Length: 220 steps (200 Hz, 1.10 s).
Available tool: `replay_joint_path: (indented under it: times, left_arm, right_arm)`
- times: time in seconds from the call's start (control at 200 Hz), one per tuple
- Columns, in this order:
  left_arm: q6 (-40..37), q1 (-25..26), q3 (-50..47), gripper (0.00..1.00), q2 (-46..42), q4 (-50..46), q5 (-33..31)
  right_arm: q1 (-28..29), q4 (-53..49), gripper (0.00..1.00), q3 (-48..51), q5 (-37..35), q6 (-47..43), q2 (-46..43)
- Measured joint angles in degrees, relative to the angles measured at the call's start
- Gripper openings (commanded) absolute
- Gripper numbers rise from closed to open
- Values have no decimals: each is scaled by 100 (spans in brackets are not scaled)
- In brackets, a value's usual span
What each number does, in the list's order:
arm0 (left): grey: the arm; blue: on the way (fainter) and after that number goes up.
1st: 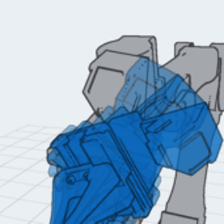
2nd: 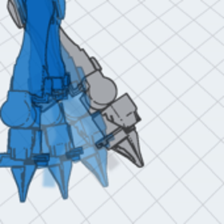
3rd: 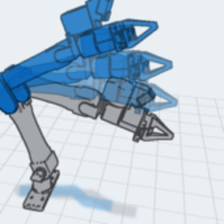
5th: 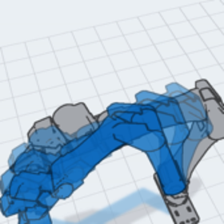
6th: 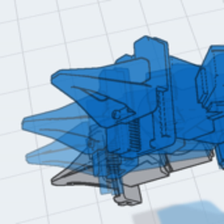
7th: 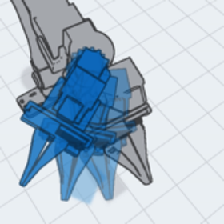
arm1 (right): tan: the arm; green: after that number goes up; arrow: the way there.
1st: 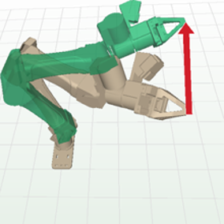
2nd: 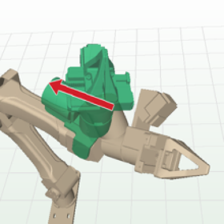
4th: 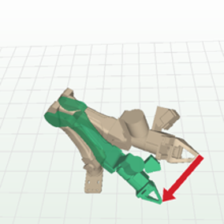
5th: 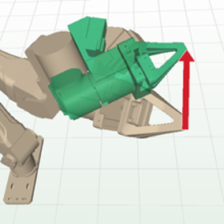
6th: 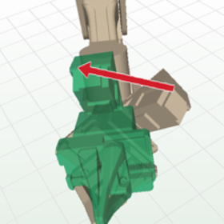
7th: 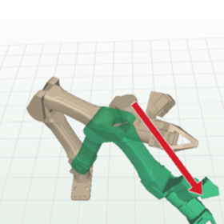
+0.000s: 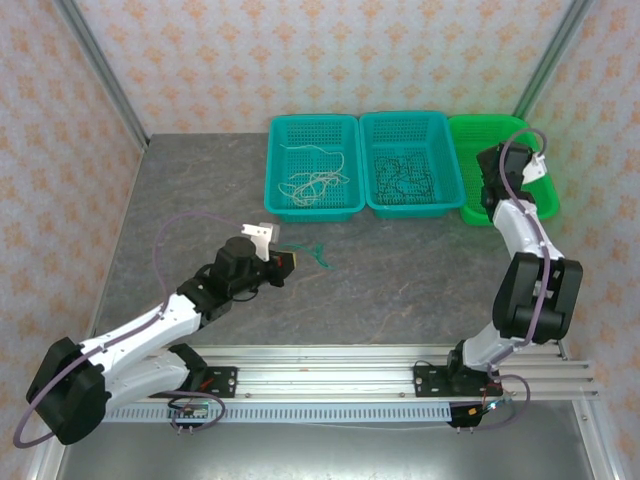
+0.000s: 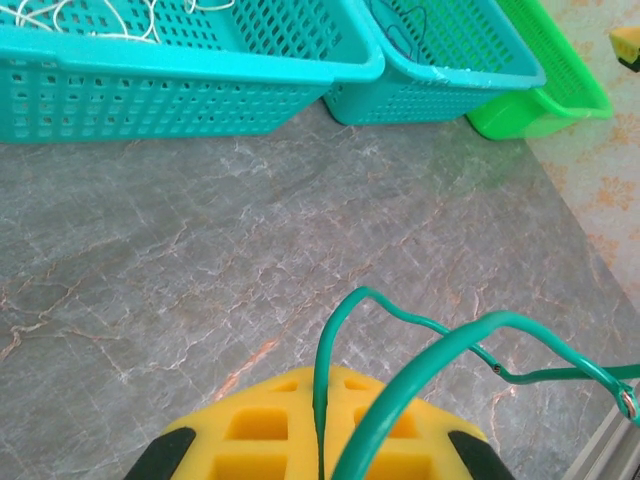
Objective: Untangle the cables
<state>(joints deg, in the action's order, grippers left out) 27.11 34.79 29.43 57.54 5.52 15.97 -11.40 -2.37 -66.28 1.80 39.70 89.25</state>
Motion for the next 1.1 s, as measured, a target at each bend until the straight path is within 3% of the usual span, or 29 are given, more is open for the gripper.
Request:
replay_joint_path:
  times: [0.17, 0.28, 0.465, 0.646, 0.781, 0.861, 0.976, 1.061, 1.101]
  left_arm:
    - [-24, 0, 72, 0, 146, -2, 9]
    - [-81, 0, 264, 0, 455, 9, 42]
    - [-219, 11, 730, 0, 997, 114, 249]
    - [-302, 79, 1130, 0, 1486, 286, 452]
    - [-304, 243, 1213, 0, 1600, 308, 492]
    - [-304, 306, 1220, 0, 1600, 310, 509]
    - [-304, 317, 1222, 0, 1598, 308, 507]
    - [-304, 317, 1222, 0, 1554, 284, 503]
    - [-304, 323, 1222, 0, 1519, 284, 494]
  right_arm:
    - [68, -15, 78, 743, 1217, -232, -1141]
    - [444, 20, 77, 1296, 2218, -463, -2020]
    - [1781, -177, 77, 1814, 3456, -1062, -3077]
    - [3200, -332, 77, 1875, 3816, -1504, -3263]
    - [3941, -348, 76, 1884, 3862, -1886, -3001]
    - [4166, -306, 64, 1902, 3842, -2063, -2726]
    - [4419, -205, 23, 1947, 3842, -2151, -2345]
    - [4542, -149, 1, 1950, 3805, -2232, -2186]
    - [4555, -96, 0, 1961, 3779, -2223, -2181]
